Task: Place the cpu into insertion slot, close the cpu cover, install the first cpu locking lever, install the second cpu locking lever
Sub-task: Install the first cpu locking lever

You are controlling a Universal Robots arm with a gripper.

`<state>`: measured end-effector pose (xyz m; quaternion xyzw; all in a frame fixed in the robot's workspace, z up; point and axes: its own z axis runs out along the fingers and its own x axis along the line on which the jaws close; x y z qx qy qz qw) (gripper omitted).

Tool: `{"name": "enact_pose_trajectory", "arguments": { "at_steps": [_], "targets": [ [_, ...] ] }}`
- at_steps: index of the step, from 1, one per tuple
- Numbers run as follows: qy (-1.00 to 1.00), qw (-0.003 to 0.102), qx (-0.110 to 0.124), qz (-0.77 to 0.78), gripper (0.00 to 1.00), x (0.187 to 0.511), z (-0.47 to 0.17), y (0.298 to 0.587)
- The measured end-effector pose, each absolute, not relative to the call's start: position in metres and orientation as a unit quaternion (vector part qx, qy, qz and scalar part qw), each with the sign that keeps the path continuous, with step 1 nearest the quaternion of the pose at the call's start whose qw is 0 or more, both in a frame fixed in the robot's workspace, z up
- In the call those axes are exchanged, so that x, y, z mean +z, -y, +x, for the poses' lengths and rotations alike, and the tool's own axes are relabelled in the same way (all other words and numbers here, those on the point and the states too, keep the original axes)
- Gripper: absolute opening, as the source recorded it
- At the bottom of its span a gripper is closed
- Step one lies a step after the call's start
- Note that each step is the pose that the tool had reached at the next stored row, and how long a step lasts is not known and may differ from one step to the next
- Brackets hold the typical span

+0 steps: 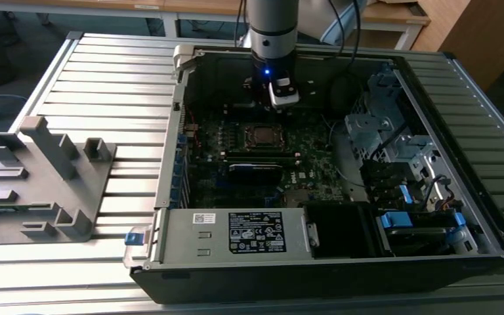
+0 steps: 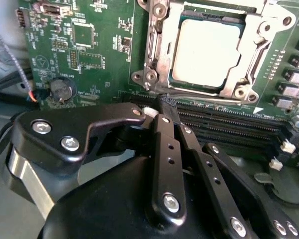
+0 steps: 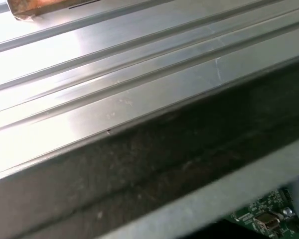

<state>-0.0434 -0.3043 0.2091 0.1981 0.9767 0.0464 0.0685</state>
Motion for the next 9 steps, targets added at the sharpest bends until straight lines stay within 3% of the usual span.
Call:
{"name": "enact_pose_trajectory", "arguments": {
  "at_steps": [7, 9],
  "targets": [
    [-0.977, 0.067, 0.046, 0.198, 0.10, 0.2117, -0.0433, 0.3043],
    [-0.977, 0.057, 0.044, 0.199, 0.10, 0.2113, -0.0432, 0.3043]
  ]
}}
